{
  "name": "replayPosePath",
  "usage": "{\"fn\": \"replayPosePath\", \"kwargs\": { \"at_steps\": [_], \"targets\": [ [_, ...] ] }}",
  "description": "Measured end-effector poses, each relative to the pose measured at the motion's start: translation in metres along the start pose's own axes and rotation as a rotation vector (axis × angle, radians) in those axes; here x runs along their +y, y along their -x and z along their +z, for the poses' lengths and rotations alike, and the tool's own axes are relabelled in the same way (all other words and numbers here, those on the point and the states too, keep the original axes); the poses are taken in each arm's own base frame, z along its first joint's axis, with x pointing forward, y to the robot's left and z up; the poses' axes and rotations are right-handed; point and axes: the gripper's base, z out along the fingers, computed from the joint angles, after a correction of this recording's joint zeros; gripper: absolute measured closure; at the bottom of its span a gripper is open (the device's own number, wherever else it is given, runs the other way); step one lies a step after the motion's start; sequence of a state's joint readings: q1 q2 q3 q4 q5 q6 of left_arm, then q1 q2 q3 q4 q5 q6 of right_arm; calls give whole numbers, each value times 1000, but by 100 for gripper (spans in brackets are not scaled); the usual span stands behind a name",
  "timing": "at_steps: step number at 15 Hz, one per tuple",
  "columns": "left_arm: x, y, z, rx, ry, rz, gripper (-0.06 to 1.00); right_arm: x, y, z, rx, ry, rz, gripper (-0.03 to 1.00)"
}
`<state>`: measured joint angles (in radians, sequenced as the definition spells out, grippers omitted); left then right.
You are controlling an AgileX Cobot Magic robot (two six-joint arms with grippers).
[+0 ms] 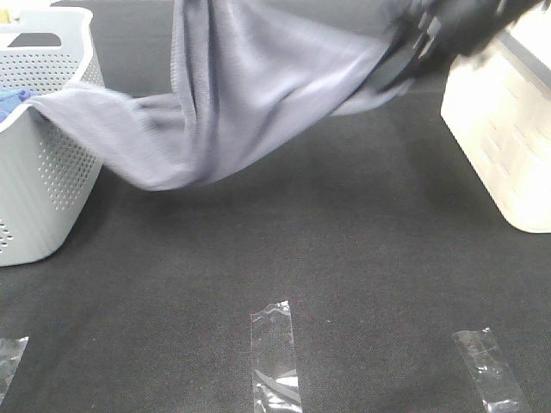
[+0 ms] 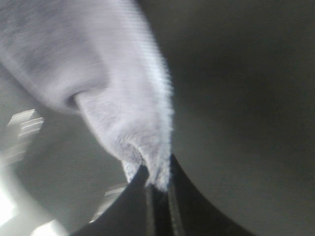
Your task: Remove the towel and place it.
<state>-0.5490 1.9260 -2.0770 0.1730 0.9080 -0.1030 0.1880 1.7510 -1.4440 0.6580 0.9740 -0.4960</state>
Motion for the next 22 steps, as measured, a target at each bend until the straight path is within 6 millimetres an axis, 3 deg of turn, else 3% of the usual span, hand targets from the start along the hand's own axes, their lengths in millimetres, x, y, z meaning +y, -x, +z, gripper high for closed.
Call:
{"fn": "replayPosePath", "kwargs": {
  "at_steps": [2, 5, 10, 12, 14, 16, 18, 22],
  "targets": [
    [21, 5, 18, -95, 16, -44, 94, -1, 29, -36, -90, -222, -34, 97],
    [35, 22, 18, -305, 22, -66, 94, 8, 73, -87, -317, -407, -116, 97],
    [50, 62, -7, -845, 36, -20, 94, 14, 122, -114, -647, -480, -224, 97],
    [67, 70, -17, -1058, 75, 20, 94, 17, 135, -128, -837, -522, -279, 97],
    [86, 70, -15, -1179, 139, 79, 94, 24, 144, -140, -995, -558, -347, 97],
    [95, 64, -2, -1159, 163, 96, 94, 28, 146, -142, -1032, -565, -367, 97],
    [98, 58, 12, -1054, 170, 89, 94, 24, 144, -133, -953, -554, -359, 97],
    [102, 23, 47, -507, 167, 2, 94, 7, 127, -89, -573, -458, -284, 97]
  ]
}}
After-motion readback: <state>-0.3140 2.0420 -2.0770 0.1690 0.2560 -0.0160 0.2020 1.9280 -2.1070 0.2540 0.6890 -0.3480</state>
